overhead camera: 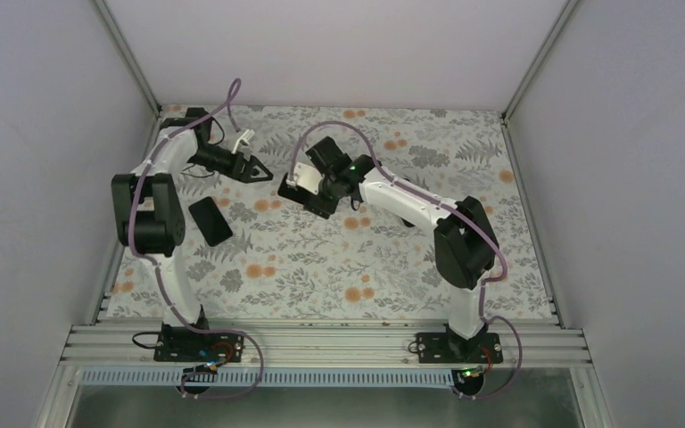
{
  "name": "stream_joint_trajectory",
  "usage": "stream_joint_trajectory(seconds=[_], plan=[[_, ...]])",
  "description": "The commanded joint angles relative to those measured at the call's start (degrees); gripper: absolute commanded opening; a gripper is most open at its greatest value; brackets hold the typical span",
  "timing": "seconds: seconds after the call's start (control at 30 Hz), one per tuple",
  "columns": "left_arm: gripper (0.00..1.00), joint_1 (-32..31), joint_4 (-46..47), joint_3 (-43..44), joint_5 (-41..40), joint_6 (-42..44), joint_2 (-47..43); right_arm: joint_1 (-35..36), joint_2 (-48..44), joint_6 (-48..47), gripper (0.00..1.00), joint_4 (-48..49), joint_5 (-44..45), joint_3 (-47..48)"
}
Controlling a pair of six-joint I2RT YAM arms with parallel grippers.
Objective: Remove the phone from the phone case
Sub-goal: Pick up the phone at the center of the board.
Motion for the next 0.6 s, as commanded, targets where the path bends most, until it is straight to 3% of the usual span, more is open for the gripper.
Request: stream_joint_trajectory(seconds=[0.0,0.27,0.4,0.5,0.57], plan=[[0.99,-0.6,-8.3,5.7,4.2,-0.6,6.0,1.4,-2.6,1.0,0.53,0.4,1.9,6.5],[0.95,-2.0,-16.1,9.9,14.9,1.8,10.3,4.2,3.0,0.2,0.54,-0.3,4.3,15.4],[0.92,-2.5,-16.2,7.9,15.9,1.9,9.5,4.5,4.6,0.4,0.54,0.2,4.4,18.4],[0.83,-2.8,-16.2,6.0,17.2,2.6,8.7,4.5,4.7,0.4,0.54,1.0,3.9,19.0],[0.70,-3.1,-16.2,5.7,18.7,3.0,8.4,4.6,5.4,0.5,0.54,0.2,3.6,20.0]])
